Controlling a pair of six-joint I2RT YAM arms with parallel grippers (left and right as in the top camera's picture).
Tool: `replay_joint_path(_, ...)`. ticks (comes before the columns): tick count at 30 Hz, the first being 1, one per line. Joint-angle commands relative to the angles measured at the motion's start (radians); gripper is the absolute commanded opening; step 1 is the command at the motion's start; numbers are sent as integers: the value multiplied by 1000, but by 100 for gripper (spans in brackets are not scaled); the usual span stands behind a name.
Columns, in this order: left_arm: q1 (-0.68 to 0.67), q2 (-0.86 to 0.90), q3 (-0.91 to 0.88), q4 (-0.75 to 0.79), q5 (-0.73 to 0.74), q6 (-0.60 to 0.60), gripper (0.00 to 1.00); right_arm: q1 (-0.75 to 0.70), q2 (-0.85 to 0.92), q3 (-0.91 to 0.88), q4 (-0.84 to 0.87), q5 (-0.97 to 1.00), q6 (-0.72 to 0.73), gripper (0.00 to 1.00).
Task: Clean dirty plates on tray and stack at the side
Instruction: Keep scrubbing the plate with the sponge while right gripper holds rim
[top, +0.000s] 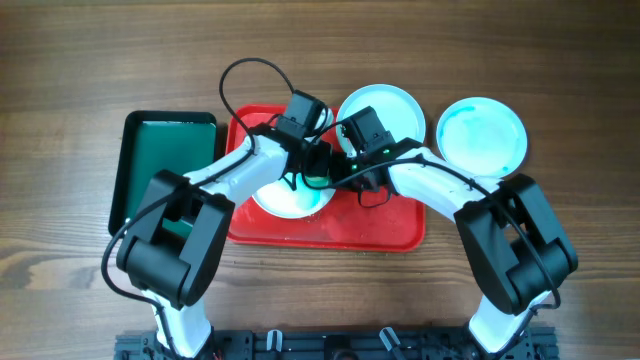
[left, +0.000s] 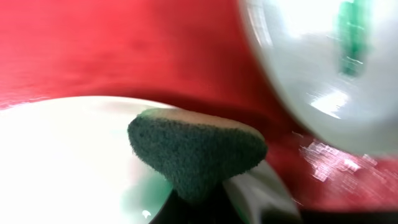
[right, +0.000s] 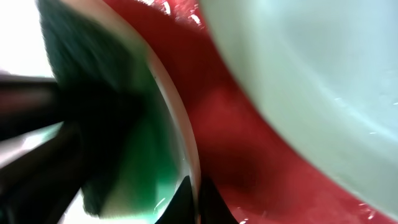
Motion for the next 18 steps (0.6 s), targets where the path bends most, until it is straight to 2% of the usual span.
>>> replay_joint_path(1,17,33,-11,-85,-502,-187,4,40,17,3,-13,-56,-14,4)
replay_joint_path(3,22,33,-11,-141,-558,-229,4,40,17,3,-13,-56,-14,4)
replay_joint_path(7,27,33,-11,-235,-560,-242,4,40,17,3,-11,-56,-14,4)
replay_joint_path(10,27,33,-11,-325,-526,-256,8,40,17,3,-11,-56,-14,4)
replay_joint_path(12,27,33,-11,-401,-466,-248,4,40,17,3,-11,-56,-14,4)
replay_joint_path(14,27,33,-11,-474,-391,-235,4,40,17,3,-11,-59,-14,4)
replay_joint_path(18,27,33,-11,-571,-152,-96,4,40,17,3,-11,-60,-14,4)
